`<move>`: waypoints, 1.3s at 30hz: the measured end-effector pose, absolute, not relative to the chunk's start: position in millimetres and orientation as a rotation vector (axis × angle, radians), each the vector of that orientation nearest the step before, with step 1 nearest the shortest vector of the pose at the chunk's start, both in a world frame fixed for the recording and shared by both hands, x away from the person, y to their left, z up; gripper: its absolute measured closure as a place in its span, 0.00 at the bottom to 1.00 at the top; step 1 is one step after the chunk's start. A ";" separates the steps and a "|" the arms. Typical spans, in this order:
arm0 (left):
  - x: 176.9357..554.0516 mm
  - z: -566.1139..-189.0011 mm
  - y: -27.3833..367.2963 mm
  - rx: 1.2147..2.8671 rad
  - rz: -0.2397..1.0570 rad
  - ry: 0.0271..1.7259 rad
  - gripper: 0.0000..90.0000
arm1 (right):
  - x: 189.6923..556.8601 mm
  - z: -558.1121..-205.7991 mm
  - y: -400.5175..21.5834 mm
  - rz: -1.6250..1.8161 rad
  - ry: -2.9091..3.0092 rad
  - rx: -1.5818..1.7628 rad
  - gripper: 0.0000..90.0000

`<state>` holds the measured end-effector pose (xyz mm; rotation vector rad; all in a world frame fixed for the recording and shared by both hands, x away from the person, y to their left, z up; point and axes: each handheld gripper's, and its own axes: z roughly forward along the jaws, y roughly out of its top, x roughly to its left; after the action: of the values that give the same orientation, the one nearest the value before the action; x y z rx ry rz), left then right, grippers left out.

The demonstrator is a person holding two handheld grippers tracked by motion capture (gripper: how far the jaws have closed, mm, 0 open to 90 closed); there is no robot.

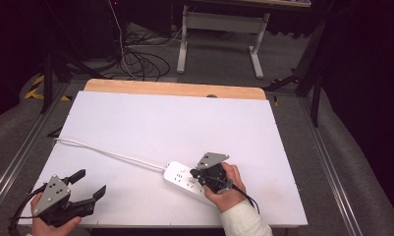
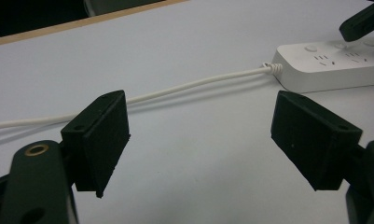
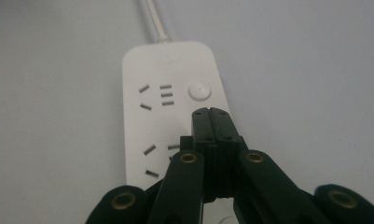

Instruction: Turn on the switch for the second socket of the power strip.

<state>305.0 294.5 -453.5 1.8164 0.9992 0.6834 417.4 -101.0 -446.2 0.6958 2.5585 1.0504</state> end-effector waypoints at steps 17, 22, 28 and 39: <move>304.7 -453.0 293.7 1.817 0.684 0.994 0.22 | 407.6 -423.1 -114.1 1.172 2.486 0.654 1.00; 305.7 -452.8 293.9 1.822 0.687 0.988 0.22 | 405.0 -418.8 -116.4 1.192 2.471 0.634 1.00; 305.4 -452.8 293.6 1.817 0.685 0.988 0.22 | 405.9 -418.5 -120.0 1.197 2.476 0.625 1.00; 305.0 -452.5 293.5 1.815 0.686 0.990 0.22 | 409.3 -414.6 -124.6 1.277 2.411 0.601 0.62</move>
<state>305.0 293.5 -452.5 1.8151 0.9896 0.6865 409.3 -124.6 -414.6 0.6015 2.4108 1.2769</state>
